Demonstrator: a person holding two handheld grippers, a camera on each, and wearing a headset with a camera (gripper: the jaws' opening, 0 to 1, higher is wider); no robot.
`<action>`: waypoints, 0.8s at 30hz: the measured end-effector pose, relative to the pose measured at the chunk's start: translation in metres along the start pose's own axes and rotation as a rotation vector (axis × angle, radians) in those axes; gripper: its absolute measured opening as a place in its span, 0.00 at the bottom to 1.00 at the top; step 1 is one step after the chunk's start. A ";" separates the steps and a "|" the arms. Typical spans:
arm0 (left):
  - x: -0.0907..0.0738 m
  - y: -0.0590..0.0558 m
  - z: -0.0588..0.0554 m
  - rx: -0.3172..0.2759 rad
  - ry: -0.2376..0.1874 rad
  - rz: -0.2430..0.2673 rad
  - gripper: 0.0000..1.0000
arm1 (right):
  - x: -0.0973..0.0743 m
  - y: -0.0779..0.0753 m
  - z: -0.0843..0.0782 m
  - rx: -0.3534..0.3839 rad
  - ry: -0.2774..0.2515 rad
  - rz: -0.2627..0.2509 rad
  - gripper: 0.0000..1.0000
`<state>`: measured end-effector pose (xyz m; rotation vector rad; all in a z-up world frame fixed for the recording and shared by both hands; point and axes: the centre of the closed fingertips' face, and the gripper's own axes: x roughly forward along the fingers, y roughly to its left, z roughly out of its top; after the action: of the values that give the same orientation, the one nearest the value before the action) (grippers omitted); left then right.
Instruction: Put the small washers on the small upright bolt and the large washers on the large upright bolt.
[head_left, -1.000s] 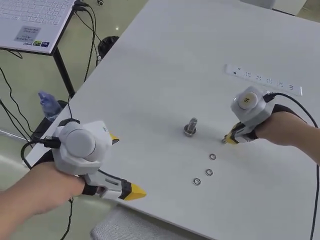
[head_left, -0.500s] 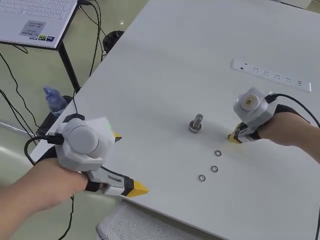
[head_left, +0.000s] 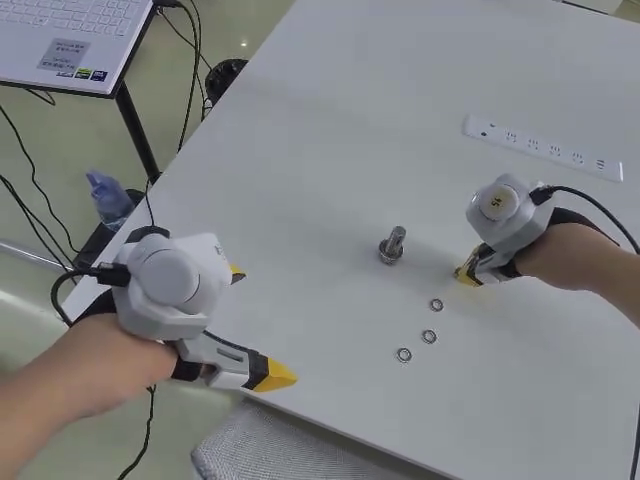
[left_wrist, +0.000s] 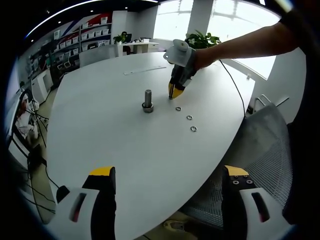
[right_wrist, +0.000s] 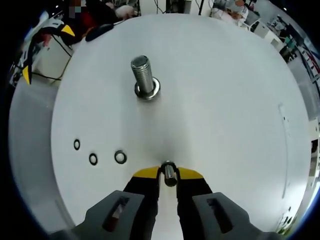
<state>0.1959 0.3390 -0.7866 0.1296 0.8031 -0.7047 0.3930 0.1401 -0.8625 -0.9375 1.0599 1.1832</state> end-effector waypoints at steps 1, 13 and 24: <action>0.000 0.000 0.000 -0.001 0.002 0.000 0.87 | 0.000 0.000 0.000 0.000 0.000 0.000 0.13; -0.003 0.003 -0.002 0.004 0.006 0.006 0.87 | 0.001 0.000 0.002 -0.004 -0.011 -0.012 0.20; -0.005 0.000 0.001 0.019 -0.014 0.014 0.88 | -0.007 0.003 0.004 -0.015 -0.020 -0.002 0.27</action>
<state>0.1943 0.3414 -0.7819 0.1473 0.7818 -0.6994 0.3898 0.1431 -0.8545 -0.9366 1.0355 1.1978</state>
